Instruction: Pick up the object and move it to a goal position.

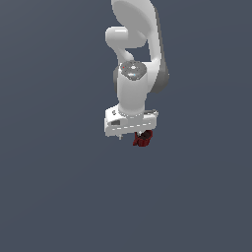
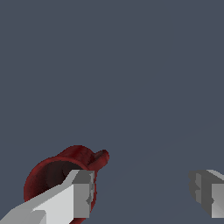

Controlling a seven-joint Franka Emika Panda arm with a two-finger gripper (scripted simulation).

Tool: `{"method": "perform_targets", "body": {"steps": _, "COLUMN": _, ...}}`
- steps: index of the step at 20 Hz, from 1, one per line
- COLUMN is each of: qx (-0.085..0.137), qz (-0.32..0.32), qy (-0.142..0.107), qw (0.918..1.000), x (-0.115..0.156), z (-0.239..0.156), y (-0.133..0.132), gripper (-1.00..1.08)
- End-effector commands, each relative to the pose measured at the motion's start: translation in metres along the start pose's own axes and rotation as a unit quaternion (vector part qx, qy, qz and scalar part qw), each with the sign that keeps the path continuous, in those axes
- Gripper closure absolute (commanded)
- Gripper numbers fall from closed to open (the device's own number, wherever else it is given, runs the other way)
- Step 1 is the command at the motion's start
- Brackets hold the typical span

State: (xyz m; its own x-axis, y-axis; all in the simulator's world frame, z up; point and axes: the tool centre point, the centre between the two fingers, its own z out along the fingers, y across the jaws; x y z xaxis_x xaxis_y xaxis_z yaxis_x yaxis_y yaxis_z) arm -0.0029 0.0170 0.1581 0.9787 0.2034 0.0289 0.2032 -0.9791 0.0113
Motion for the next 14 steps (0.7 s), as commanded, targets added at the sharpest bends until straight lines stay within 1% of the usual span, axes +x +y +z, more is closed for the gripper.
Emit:
{"method": "perform_targets", "body": {"steps": 1, "qx": -0.003, "qz": -0.037, "qy": 0.000, "qw": 0.9993, "x": -0.004, "z": 0.008, "y": -0.005, "gripper": -0.60}}
{"method": "perform_targets", "body": {"steps": 3, "qx": -0.006, "qz": -0.073, "qy": 0.000, "qw": 0.9973, "x": -0.008, "z": 0.014, "y": -0.011, "gripper": -0.60}}
{"method": "perform_targets", "body": {"steps": 6, "qx": -0.009, "qz": -0.129, "qy": 0.001, "qw": 0.9917, "x": -0.014, "z": 0.025, "y": -0.020, "gripper": -0.60}}
{"method": "perform_targets", "body": {"steps": 10, "qx": -0.012, "qz": -0.194, "qy": 0.002, "qw": 0.9810, "x": -0.022, "z": 0.036, "y": -0.031, "gripper": -0.60}}
{"method": "perform_targets", "body": {"steps": 14, "qx": -0.013, "qz": -0.243, "qy": 0.003, "qw": 0.9698, "x": -0.028, "z": 0.045, "y": -0.039, "gripper": -0.60}}
